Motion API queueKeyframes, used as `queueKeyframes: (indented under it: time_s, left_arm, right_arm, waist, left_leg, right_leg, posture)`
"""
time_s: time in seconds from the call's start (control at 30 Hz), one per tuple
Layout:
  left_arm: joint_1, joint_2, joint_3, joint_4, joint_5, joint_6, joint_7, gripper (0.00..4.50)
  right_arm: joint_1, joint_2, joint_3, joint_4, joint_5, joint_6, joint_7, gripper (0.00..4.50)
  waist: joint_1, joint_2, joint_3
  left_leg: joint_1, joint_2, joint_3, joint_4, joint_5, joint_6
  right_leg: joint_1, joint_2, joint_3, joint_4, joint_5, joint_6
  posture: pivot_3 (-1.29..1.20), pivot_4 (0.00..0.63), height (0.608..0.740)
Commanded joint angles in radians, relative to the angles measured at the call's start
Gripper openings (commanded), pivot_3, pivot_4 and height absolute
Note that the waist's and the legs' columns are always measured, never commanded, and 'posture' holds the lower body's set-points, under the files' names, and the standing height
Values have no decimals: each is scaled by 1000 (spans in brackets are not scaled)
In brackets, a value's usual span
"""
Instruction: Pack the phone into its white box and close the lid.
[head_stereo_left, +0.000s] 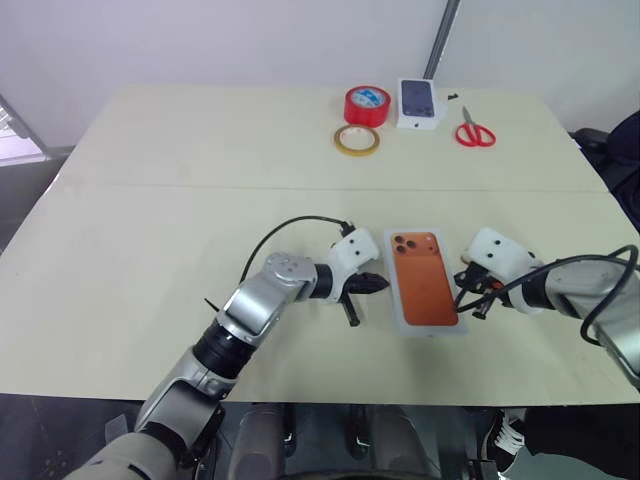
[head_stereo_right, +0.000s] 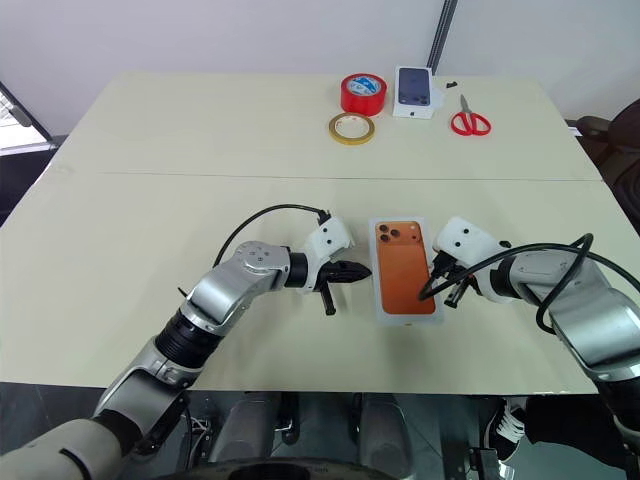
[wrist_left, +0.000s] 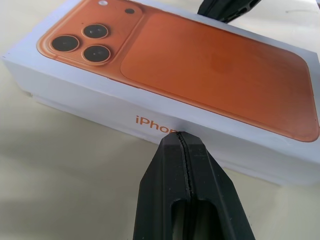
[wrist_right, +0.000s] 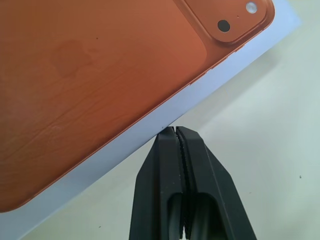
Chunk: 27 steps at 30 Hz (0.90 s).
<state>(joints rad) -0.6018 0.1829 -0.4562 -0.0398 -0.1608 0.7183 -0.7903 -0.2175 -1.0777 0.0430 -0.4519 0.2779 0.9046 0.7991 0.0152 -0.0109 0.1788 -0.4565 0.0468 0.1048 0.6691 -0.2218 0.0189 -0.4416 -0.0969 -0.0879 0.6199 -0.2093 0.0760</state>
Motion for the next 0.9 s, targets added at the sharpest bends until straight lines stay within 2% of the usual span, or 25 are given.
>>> queueKeyframes:
  time_s: [0.03, 0.27, 0.43, 0.57, 0.73, 0.9]
  left_arm:
    - [-7, -16, -12, -15, -3, -19, -1, 0]
    - [-1, -2, 12, -27, -13, -21, 2, 0]
    - [-10, 3, 118, -25, -68, -8, 16, 0]
    - [-37, -29, 166, -9, -103, 10, 36, 0]
    - [-81, -72, 123, 68, -61, -31, 55, 0]
    - [-116, -95, 35, 172, 22, -75, 75, 0]
  right_arm:
    - [-1, -6, -14, -51, -2, -16, 7, 49]
    - [0, -41, -38, -14, -29, -49, 19, 49]
    - [-34, -65, -122, 68, -6, -55, 47, 49]
    - [-37, -54, -196, 49, 61, -37, 98, 49]
    - [49, -26, -247, -104, 190, 17, 154, 49]
    - [186, -24, -191, -193, 155, 3, 107, 49]
  waist:
    - [0, 0, 0]
    - [0, 0, 0]
    - [-1, 0, 0]
    - [2, 0, 0]
    - [6, 0, 0]
    - [18, 0, 0]
  left_leg:
    - [0, 0, 0, 0, 0, 0]
    - [0, 0, 0, 0, 0, 0]
    - [0, 0, 0, 0, 0, 0]
    - [0, 0, 0, 0, 0, 0]
    - [1, -1, -1, 1, 0, 0]
    - [1, -1, 0, 1, 0, 0]
  right_leg:
    - [0, 0, 0, 0, 0, 0]
    - [0, 0, 0, 0, 0, 0]
    - [0, 0, 0, 0, 0, 0]
    - [0, 0, 0, 1, 1, 1]
    - [1, 0, 0, 1, 0, 1]
    - [2, 0, 0, 0, 0, 1]
  posture:
    - [0, 150, 730]
    - [0, 150, 730]
    - [0, 150, 730]
    - [0, 150, 730]
    - [0, 150, 730]
    - [0, 150, 730]
